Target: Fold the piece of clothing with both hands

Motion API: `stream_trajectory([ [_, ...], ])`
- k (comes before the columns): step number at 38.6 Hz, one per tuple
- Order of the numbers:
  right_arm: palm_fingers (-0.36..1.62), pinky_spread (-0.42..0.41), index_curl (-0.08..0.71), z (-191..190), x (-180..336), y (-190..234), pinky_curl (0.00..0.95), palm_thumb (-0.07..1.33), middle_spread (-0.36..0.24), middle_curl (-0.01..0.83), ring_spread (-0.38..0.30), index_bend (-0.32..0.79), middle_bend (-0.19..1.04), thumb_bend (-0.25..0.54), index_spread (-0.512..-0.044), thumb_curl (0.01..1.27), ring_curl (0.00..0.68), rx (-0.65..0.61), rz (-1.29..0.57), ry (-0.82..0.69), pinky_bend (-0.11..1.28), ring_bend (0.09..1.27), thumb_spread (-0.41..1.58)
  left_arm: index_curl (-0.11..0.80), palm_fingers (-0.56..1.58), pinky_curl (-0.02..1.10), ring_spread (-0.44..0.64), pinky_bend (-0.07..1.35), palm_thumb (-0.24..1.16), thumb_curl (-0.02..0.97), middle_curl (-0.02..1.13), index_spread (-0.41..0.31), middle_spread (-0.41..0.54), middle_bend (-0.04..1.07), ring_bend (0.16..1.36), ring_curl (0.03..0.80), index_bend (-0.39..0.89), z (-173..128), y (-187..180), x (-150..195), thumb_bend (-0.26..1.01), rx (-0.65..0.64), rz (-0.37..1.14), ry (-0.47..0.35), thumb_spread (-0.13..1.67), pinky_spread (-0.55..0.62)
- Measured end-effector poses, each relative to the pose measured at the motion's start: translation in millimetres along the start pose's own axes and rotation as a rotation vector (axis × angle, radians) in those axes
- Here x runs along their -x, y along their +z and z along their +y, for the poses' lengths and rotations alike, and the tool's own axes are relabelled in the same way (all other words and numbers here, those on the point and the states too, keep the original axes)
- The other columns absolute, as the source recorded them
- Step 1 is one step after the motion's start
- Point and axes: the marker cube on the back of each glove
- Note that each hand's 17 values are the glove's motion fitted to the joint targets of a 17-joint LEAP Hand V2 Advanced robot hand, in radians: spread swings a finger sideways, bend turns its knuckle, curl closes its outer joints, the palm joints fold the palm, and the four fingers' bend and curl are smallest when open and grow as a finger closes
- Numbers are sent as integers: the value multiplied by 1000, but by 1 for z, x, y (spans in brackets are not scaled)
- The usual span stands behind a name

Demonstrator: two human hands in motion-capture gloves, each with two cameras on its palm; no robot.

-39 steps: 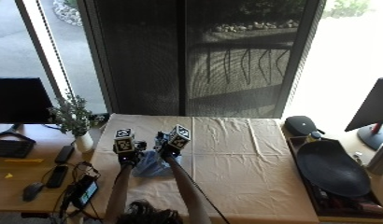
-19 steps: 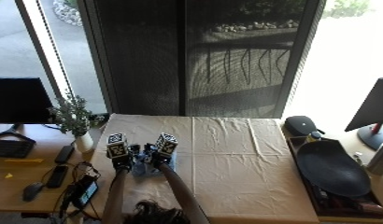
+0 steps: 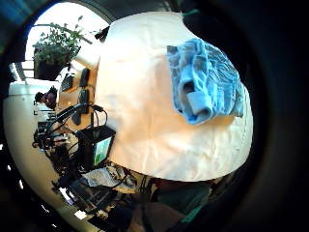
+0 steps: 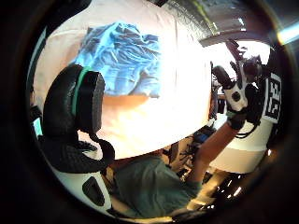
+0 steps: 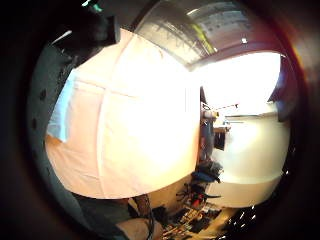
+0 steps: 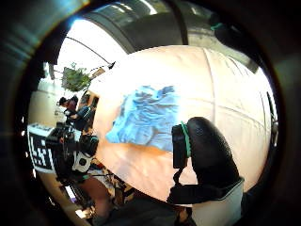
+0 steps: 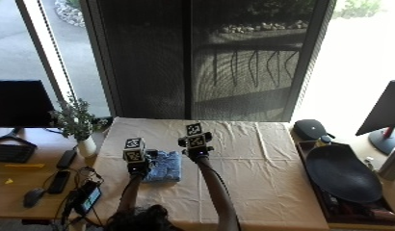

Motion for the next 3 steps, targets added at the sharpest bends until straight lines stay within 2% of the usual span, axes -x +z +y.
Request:
stream_trajectory([
  [1,439,66,241,-2,-9,2,362,614,-162,400,-30,177,159,-17,-329,457,333,-64,37,37,636,373,1163,318,389,319,175,389,386,237,395,-125,-31,190,482,314,140,2,0,-5,27,3,-7,4,1467,287],
  [3,410,103,254,-2,-17,3,362,611,-156,394,-8,178,160,-17,-337,450,328,-109,58,70,632,349,1179,318,388,318,175,390,389,239,395,-124,-31,190,480,312,141,6,0,-11,24,9,-18,8,1461,287],
])
